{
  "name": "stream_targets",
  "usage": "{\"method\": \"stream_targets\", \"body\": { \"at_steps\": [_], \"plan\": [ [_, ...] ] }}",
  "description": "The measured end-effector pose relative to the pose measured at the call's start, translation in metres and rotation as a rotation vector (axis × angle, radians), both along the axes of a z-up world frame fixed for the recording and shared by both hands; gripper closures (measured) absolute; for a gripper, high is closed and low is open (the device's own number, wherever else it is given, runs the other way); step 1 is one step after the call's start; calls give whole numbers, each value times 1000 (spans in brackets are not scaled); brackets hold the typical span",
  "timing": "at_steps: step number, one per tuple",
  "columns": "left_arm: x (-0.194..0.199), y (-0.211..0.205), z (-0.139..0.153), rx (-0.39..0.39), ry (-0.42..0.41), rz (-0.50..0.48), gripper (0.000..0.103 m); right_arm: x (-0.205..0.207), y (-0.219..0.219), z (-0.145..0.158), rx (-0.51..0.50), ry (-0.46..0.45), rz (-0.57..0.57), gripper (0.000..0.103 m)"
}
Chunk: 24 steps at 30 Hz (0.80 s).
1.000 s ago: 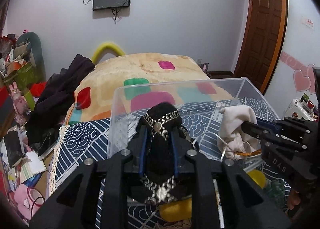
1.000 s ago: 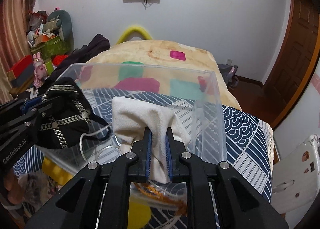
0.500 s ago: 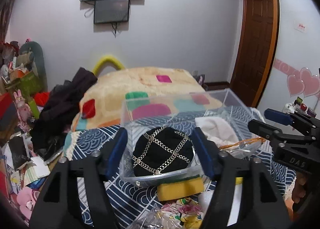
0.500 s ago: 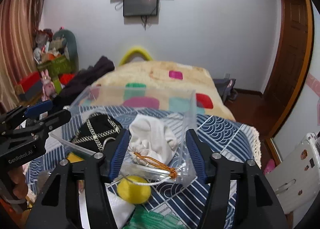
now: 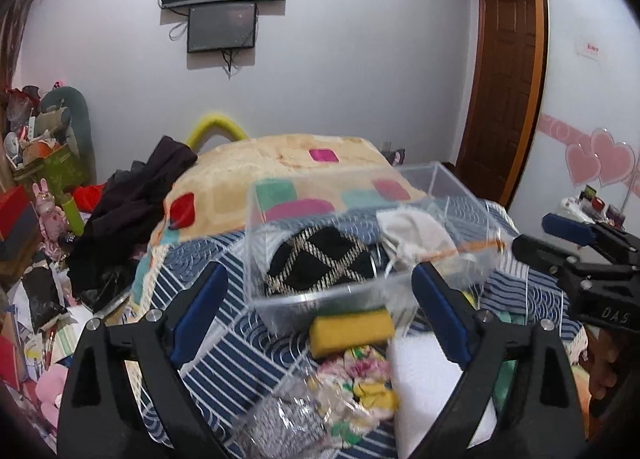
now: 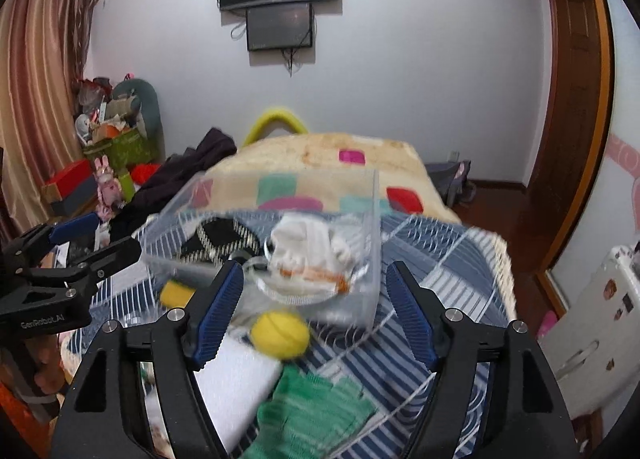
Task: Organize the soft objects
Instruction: 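Grasp the yellow ball with the right tool while the left tool grasps the sponge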
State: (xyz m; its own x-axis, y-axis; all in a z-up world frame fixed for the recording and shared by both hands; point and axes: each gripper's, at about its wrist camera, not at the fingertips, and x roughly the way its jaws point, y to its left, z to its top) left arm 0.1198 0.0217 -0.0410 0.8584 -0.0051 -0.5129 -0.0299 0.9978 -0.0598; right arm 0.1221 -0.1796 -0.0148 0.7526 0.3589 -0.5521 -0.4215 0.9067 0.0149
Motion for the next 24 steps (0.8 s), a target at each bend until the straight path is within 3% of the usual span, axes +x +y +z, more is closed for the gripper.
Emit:
{"method": "stream_targets", "body": {
  "at_steps": [12,15,19,24],
  "plan": [
    [6,-6,-52,-35,141,11,7,14,16,-53,-12,174,44,33],
    [9,-4,-62,-56,176,4,7,17,18,-62,-16,212,51,40],
    [15,-9,-69,-62,204,-9,7,23,18,-70,15,269,86,61],
    [27,-20,-70,-52,224,-24,7,11,6,-66,6,229,52,63]
  ]
}}
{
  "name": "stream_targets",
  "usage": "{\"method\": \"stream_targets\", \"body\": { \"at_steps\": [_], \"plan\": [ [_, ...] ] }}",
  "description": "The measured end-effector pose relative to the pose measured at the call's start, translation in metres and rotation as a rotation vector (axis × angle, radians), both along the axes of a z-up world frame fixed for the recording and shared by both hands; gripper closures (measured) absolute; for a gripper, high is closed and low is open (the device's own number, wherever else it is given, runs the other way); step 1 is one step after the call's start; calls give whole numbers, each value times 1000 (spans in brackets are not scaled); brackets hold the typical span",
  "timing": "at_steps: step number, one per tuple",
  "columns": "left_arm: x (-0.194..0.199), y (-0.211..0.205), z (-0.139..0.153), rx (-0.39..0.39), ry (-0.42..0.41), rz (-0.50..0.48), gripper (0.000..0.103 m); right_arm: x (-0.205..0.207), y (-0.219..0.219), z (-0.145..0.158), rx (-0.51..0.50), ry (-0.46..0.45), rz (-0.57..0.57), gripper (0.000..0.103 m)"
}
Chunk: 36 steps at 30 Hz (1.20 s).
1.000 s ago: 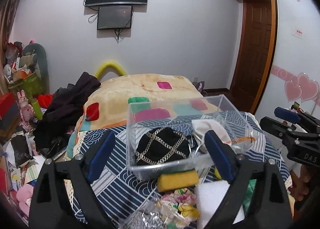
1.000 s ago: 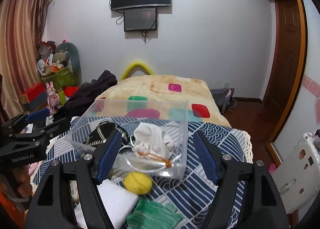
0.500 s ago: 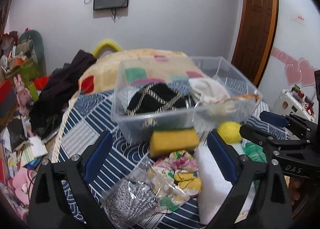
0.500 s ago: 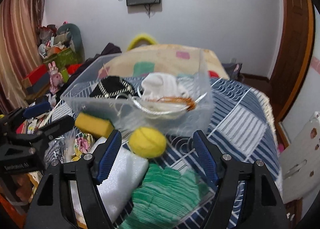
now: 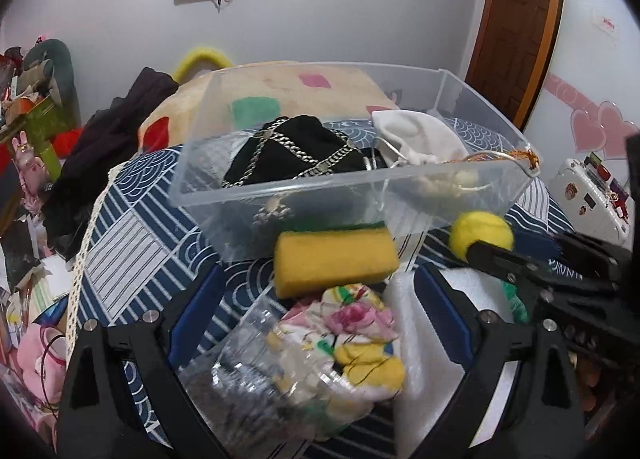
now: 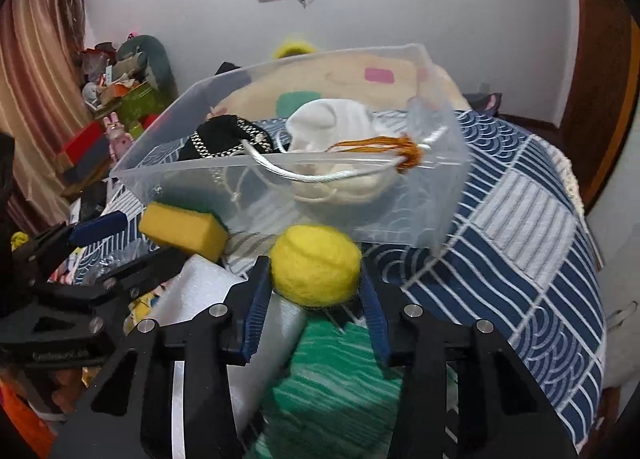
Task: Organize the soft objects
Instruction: 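Grasp the yellow ball with the right tool while the left tool grasps the sponge, then lower the sponge into the box with the left tool while the right tool drops the ball in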
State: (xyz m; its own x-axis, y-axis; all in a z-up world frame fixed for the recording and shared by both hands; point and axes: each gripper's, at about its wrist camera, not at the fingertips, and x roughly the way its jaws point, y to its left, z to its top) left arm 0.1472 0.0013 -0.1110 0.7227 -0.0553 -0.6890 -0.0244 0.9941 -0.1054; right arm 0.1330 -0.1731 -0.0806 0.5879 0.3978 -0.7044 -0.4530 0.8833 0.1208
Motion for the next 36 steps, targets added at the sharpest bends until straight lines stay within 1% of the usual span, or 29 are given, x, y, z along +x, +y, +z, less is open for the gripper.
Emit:
{"method": "stream_targets", "body": {
  "at_steps": [6,7,8,9,10,12,14,19,22,27,33,36],
  "plan": [
    [20,-7,-1,-11,25,13,7,-9,-11,10,12,-40,-25,63],
    [22,-7,-2,-10,31,17,8,-11,-13,11,17,-47,-24,63],
    [25,-7,-4,-13,36,20,16,-12,-13,13,20,-53,-24,63],
    [27,-6,-7,-18,45,22,22,-13,-13,14,22,-57,-25,63],
    [28,-5,-9,-21,52,24,30,-14,-14,15,22,-63,-25,63],
    [29,-2,-14,-47,69,13,34,-14,-13,16,22,-69,-25,63],
    [26,2,-12,-73,62,18,36,-15,-13,18,23,-75,-22,63],
    [7,2,-5,-54,20,19,37,-19,-12,24,26,-96,-21,63],
    [-7,0,4,-42,-20,19,37,-21,-10,29,29,-112,-22,63],
    [-27,-1,31,-30,-111,12,37,-23,-10,42,36,-148,-22,63],
    [-35,-1,61,-18,-204,6,37,-22,-6,58,46,-196,-26,63],
    [-30,6,73,-14,-241,10,37,-20,-2,68,51,-227,-27,63]
  ]
}}
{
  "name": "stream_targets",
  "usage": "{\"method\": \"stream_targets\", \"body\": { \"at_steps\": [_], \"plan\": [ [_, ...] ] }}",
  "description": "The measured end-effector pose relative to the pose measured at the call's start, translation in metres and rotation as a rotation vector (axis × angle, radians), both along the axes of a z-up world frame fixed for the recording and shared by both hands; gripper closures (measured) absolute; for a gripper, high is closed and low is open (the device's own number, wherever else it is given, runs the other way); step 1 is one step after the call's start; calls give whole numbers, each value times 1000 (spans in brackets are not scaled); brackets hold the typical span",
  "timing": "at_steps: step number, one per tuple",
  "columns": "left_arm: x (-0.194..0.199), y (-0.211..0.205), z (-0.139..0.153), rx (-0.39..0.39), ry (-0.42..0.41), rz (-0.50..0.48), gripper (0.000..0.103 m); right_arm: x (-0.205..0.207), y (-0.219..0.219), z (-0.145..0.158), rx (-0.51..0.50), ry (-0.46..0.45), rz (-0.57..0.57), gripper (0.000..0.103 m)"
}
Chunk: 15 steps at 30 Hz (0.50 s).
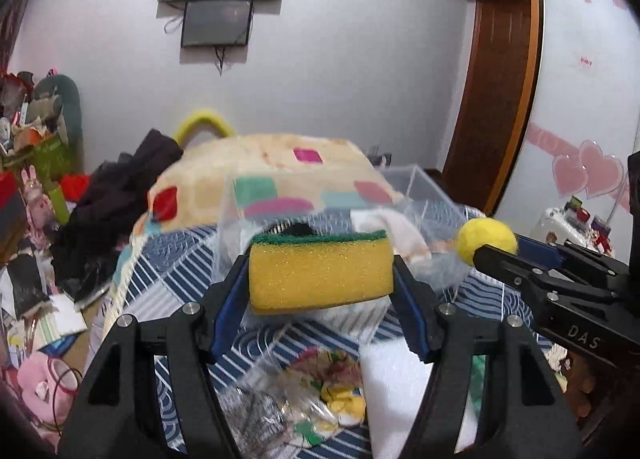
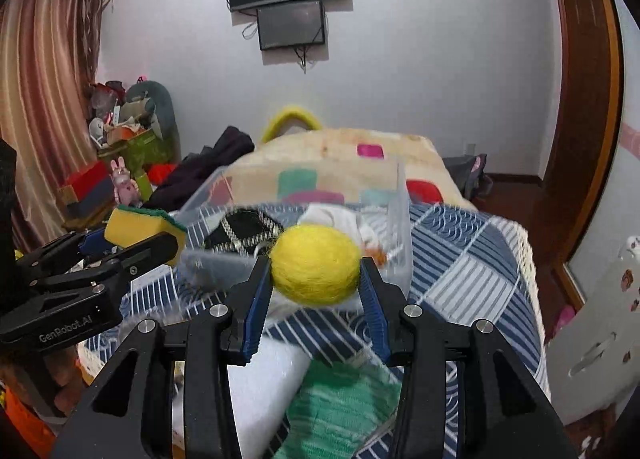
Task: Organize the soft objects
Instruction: 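Lower the sponge into the box with the left tool while the right tool drops the ball in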
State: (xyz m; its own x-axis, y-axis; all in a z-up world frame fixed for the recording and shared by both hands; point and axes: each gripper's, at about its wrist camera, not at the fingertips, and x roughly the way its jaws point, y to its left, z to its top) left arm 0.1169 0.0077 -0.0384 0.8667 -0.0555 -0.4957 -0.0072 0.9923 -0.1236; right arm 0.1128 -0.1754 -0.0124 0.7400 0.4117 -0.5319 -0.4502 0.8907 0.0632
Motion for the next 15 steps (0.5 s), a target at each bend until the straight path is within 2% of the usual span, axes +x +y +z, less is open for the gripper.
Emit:
{"method": "stream_targets", "body": {
  "at_steps": [8,15],
  "plan": [
    [21,13,13,0,-30,21,36,13,8,22,21,-71,1,63],
    [50,23,0,-6,25,12,36,35,31,7,-12,-36,19,63]
  ]
}}
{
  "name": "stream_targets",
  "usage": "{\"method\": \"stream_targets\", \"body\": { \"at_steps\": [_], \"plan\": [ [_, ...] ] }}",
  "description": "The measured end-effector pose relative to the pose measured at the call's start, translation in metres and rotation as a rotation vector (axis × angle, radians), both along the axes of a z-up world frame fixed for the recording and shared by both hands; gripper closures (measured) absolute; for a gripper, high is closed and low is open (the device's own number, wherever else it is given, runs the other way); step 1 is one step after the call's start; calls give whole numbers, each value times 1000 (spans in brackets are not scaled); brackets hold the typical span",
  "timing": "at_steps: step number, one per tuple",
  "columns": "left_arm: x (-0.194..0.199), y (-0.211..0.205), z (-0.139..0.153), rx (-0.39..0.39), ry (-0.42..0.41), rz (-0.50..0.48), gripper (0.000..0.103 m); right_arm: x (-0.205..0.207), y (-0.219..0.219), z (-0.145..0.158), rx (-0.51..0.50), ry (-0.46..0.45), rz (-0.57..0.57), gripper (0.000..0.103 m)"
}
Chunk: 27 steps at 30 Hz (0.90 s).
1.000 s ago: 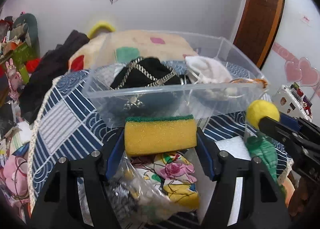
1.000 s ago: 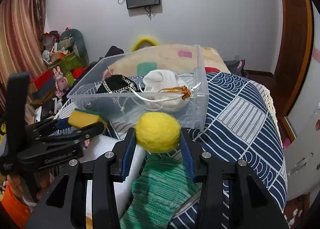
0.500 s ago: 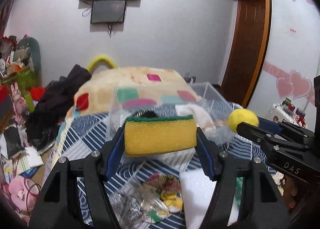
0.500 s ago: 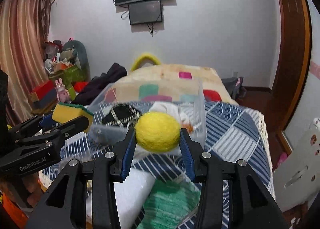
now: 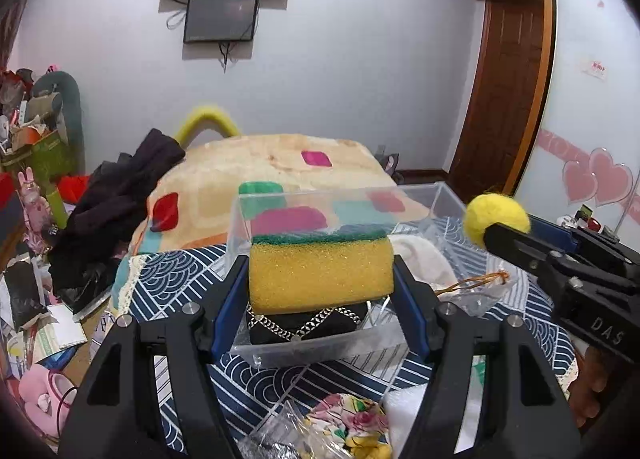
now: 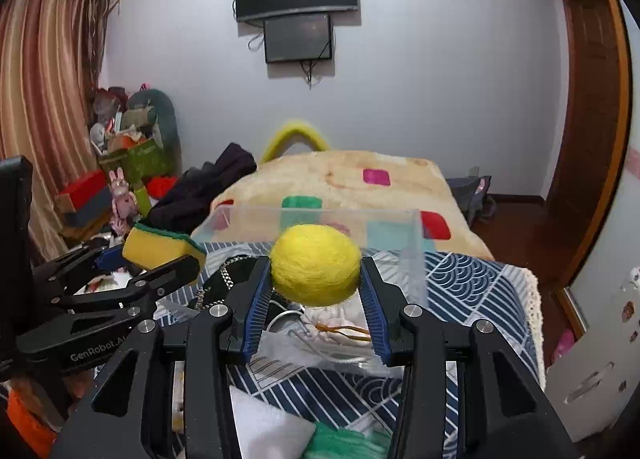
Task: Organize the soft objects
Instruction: 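Lower the sponge into the box with the left tool while the right tool drops the ball in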
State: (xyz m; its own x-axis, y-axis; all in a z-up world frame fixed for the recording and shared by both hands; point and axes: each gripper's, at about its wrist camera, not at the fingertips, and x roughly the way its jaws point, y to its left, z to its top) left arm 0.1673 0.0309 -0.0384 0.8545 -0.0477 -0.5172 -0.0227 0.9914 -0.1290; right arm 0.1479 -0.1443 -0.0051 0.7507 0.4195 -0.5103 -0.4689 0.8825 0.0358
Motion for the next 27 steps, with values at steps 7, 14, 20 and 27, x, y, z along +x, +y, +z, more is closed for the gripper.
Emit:
{"method": "stream_targets", "body": {
  "at_steps": [7,14,20,27],
  "plan": [
    [30,2,-25,-19,95,-15,36,26,17,-28,-55,97,-9,63],
    [52,-1,-45,-10,168,-28,35,34,15,-42,-104,175,-9,60],
    [49,0,-47,-21,180,-26,23,30,8,-36,-106,174,7,59],
    [29,5,-28,-31,151,-18,10,18,-5,-14,-58,116,-5,36]
  ]
}}
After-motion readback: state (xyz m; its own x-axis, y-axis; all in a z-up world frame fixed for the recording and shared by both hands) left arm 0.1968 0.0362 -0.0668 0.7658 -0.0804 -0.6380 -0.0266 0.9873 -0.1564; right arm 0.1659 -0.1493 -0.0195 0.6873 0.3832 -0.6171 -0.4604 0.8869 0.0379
